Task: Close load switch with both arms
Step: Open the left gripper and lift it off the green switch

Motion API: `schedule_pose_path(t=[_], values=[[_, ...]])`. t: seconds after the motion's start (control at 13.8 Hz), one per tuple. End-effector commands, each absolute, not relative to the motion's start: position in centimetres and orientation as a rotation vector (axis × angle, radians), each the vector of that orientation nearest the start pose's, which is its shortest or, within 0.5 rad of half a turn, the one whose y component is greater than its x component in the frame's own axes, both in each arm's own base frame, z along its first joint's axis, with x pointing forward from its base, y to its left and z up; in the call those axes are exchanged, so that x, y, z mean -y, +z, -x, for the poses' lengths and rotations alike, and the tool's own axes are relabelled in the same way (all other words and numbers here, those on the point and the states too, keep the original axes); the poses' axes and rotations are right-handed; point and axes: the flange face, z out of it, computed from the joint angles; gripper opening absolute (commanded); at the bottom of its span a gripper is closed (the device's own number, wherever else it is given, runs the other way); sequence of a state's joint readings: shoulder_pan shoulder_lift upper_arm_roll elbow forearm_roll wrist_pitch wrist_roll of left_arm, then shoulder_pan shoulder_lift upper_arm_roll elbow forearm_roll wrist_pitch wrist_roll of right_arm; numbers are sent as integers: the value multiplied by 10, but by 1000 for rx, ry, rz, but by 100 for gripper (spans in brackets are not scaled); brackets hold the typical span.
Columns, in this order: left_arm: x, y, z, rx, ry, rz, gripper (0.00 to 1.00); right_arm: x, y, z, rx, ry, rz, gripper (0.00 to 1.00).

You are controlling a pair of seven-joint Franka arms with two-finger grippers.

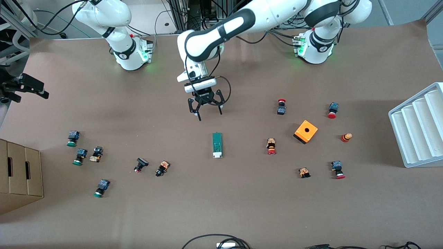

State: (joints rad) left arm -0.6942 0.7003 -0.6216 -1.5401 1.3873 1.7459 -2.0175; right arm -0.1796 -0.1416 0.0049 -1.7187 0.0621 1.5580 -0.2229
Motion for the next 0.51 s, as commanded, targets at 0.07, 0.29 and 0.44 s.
schedule_pose_path(t=[0.07, 0.29, 0.44], values=[[592, 376, -338, 153, -1168, 2652, 100, 88, 637, -501, 84, -20, 3103, 100], [575, 424, -349, 79, -1079, 2660, 100, 94, 644, -498, 73, -40, 3103, 100], [559, 463, -355, 40, -984, 2697, 100, 101, 651, -497, 47, -62, 3104, 100]])
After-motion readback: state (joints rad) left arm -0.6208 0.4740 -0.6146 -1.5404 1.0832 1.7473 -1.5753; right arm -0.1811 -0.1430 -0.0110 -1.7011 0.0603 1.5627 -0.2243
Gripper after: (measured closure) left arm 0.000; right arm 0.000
